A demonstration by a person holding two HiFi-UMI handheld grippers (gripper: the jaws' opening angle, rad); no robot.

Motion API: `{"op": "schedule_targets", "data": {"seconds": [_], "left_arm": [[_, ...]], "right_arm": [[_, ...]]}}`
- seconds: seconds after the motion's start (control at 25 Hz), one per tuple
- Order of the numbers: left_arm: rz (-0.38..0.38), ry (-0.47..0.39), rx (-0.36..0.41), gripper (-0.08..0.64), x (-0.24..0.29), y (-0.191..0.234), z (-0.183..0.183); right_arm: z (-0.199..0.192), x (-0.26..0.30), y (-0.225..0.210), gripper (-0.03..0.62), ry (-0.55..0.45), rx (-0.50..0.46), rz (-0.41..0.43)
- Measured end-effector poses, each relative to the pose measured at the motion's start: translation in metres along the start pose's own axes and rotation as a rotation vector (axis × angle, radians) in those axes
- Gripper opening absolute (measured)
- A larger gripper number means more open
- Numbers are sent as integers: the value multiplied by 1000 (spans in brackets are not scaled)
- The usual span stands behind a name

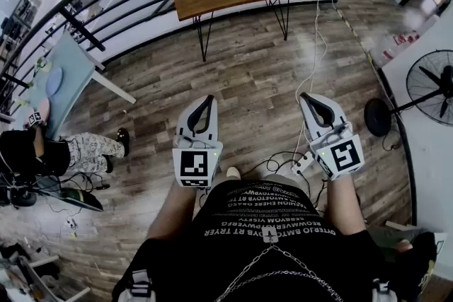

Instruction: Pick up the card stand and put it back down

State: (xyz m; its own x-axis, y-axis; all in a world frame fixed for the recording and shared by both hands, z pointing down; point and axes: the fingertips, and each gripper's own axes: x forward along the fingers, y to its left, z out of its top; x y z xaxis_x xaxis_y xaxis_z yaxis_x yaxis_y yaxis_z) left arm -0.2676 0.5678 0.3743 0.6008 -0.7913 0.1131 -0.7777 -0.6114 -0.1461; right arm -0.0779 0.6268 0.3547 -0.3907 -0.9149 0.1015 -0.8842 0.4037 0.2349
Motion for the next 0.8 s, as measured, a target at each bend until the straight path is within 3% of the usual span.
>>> {"op": "schedule_targets", "data": {"seconds": [0.16, 0.32, 0.44, 0.56, 0.68, 0.8], "left_arm": [[16, -16, 7, 29, 3, -26, 13], [38, -27, 3, 29, 18, -44, 25], [53, -29, 21, 29, 31, -60, 41], [74, -56, 61, 29, 34, -78, 63], [103, -51, 70, 29, 22, -86, 65], [146, -10, 45, 29, 6, -91, 44]], "right_arm": [[1, -9, -11, 14, -8, 35, 52], [18, 19, -44, 14, 10, 78, 103], [39, 37, -62, 14, 50, -11, 151], [46, 20, -69, 14, 29, -114, 169], [24, -13, -66, 15, -18, 25, 171], [-15, -41, -60, 15, 9, 111, 156]]}}
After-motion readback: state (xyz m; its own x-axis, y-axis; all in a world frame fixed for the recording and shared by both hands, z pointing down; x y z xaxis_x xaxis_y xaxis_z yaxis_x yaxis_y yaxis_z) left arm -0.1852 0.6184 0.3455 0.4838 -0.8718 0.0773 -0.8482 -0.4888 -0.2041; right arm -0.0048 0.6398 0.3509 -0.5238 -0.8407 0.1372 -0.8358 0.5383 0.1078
